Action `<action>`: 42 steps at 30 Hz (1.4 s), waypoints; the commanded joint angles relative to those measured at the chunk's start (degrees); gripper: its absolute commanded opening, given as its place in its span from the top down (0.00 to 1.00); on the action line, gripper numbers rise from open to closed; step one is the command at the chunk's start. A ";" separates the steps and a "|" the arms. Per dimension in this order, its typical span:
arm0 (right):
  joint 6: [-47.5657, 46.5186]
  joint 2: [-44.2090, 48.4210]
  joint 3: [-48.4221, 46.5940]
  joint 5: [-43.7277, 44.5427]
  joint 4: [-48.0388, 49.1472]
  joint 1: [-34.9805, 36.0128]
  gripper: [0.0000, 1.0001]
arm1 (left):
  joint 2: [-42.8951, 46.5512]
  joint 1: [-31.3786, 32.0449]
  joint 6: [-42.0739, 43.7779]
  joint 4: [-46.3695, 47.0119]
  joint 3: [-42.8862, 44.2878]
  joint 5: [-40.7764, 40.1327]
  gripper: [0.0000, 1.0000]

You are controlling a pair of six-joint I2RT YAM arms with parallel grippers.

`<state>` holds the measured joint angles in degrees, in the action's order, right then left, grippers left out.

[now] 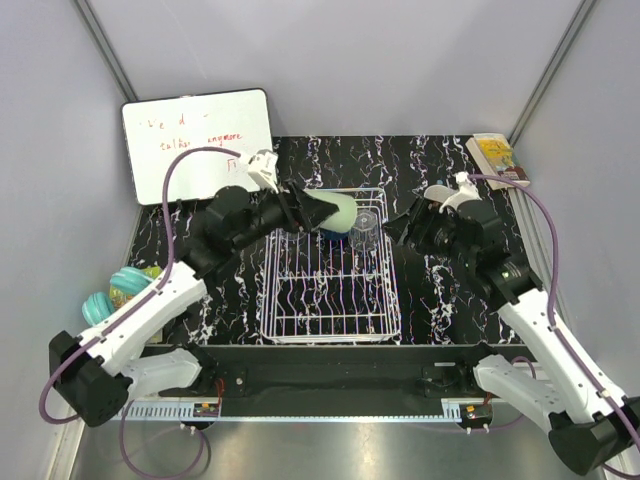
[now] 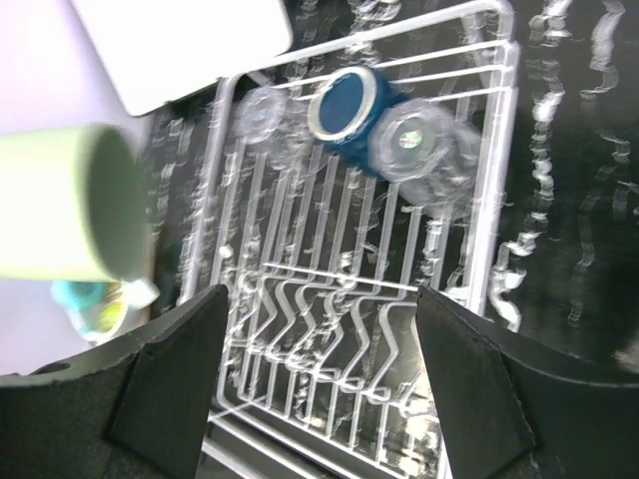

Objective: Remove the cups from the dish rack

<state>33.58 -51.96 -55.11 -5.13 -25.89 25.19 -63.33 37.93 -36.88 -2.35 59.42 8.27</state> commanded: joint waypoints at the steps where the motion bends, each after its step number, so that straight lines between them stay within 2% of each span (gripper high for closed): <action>1: 2.54 5.73 2.81 -8.40 9.45 0.12 0.18 | -0.48 -0.93 -11.44 25.42 -7.63 18.26 1.00; 7: 5.78 8.81 5.45 -15.69 15.16 0.12 0.18 | -3.02 -2.25 -21.37 40.89 -13.44 23.19 1.00; 10: 7.55 9.16 6.77 -17.81 17.54 0.12 0.19 | -4.87 -2.34 -24.11 44.79 -14.41 24.33 1.00; 18: 9.92 7.41 7.74 -20.36 22.81 0.21 0.21 | -6.72 -2.07 -26.48 49.19 -15.12 25.74 1.00; 29: 13.96 2.23 7.91 -23.61 33.96 1.26 0.27 | -8.21 -0.58 -25.87 49.11 -16.53 26.27 1.00; 35: 14.84 -1.03 7.30 -24.06 37.22 2.76 0.42 | -10.85 1.53 -25.96 50.69 -15.83 26.53 1.00; 36: 14.84 -1.29 7.21 -24.14 37.49 2.85 0.50 | -11.28 1.62 -25.87 50.69 -15.65 26.53 1.00; 40: 14.84 -2.26 7.12 -24.06 38.37 3.20 0.68 | -12.17 2.85 -25.52 50.69 -15.65 26.53 1.00; 42: 14.84 -2.88 7.12 -24.49 38.81 3.37 0.71 | -12.60 3.20 -25.08 50.17 -15.56 26.53 1.00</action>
<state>48.75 -53.67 -47.16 -28.62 7.75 27.44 -75.24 38.87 -63.07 43.97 42.63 32.62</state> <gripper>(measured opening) 0.331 0.708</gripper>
